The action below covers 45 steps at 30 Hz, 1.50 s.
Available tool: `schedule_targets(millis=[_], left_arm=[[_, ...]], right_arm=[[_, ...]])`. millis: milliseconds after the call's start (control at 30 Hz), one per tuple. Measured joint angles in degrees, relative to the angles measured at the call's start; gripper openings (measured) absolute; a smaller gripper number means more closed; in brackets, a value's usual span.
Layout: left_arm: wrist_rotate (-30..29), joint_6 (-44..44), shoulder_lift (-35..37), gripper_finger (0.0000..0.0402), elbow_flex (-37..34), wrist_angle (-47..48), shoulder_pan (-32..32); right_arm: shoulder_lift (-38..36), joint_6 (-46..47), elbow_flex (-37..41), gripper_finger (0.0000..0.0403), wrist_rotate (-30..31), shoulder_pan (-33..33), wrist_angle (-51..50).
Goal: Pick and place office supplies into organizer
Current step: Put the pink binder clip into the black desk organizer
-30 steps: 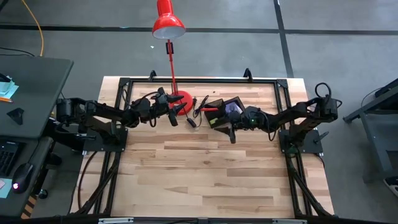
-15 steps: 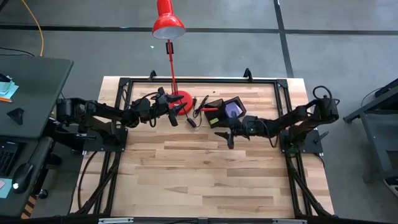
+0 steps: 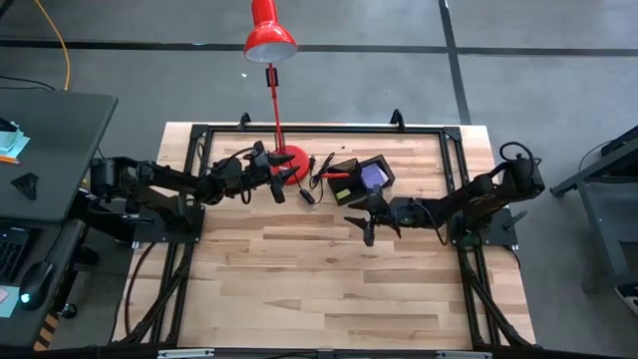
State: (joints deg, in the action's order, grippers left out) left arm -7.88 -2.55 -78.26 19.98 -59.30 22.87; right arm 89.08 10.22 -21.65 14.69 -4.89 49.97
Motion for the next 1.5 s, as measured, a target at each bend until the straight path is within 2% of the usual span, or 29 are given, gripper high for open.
schedule_targets(millis=[267,467,600,933,1100,1500], left_arm=[[0.00,-0.66,0.00,0.0168,0.00,-0.69,0.00],[0.00,-0.31,0.00,0.0168,0.01,-0.47,0.00],[-0.02,-0.31,0.00,0.0168,0.01,-0.45,0.00],[-0.09,-0.50,0.00,0.0168,0.03,0.92,-0.01],[0.16,-0.74,0.00,0.0168,0.05,2.77,-0.02],[2.36,-1.42,0.00,0.0168,0.05,3.49,0.00]], right_arm=[[3.19,4.84,-0.02,0.0184,3.90,-2.24,0.66],[9.03,7.94,-0.02,0.0184,3.71,-2.68,7.40],[13.26,9.28,-0.86,0.0184,0.96,-2.68,9.81],[24.06,5.48,-11.27,0.0184,3.06,-6.08,7.08],[24.65,4.75,-14.21,0.0184,4.27,-8.35,2.84],[25.00,7.78,-15.52,0.0184,13.56,-13.31,-2.32]])
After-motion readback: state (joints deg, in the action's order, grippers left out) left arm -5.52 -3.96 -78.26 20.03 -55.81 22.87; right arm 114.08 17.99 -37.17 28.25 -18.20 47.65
